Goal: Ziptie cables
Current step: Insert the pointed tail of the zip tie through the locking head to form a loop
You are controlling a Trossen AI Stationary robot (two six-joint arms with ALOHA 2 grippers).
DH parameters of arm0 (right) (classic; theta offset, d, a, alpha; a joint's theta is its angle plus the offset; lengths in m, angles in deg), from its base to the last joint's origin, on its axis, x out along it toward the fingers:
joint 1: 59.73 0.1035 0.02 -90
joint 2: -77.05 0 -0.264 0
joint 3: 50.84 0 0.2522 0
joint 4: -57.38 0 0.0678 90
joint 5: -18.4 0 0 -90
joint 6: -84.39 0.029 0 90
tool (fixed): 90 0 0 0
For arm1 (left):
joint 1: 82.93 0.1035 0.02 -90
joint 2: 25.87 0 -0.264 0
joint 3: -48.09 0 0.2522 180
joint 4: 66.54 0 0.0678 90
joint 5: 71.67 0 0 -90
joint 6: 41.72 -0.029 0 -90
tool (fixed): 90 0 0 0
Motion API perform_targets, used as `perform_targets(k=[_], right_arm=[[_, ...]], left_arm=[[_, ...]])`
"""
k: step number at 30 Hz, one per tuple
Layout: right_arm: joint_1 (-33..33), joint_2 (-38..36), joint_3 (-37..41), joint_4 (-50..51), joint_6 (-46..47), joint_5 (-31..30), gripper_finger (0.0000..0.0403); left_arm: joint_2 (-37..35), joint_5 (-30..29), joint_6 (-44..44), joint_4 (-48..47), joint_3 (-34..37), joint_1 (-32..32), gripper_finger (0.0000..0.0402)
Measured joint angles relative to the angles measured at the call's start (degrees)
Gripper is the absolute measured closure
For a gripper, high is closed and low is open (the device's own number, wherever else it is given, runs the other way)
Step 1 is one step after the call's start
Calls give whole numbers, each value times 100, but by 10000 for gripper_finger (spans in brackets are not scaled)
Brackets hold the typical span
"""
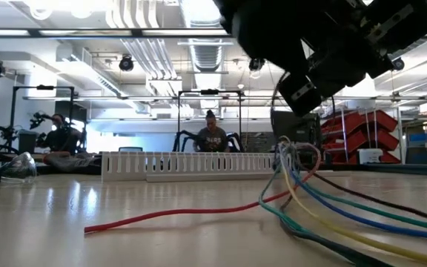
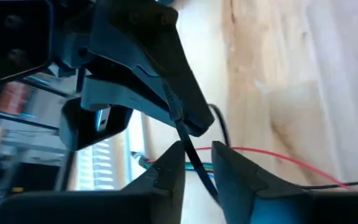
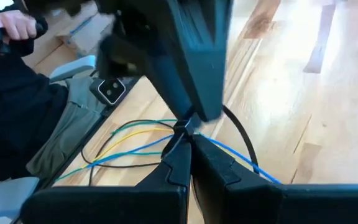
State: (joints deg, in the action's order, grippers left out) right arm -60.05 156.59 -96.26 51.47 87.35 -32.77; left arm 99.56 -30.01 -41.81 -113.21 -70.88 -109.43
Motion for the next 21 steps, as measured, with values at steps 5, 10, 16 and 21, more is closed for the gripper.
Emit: perform_targets(k=[5,10,16,21], right_arm=[[-9,-16,0,27,-37,-8,403],[-4,-30,0,78,-153,24,403],[11,-30,0,99,-223,55,403],[22,-30,0,143,-301,325,403]], left_arm=[[-258,666,457,-395,0,16,295],[-461,1441,870,-567,0,191,260],[-455,1663,928,-565,151,461,233],[-441,1844,624,-444,316,698,222]])
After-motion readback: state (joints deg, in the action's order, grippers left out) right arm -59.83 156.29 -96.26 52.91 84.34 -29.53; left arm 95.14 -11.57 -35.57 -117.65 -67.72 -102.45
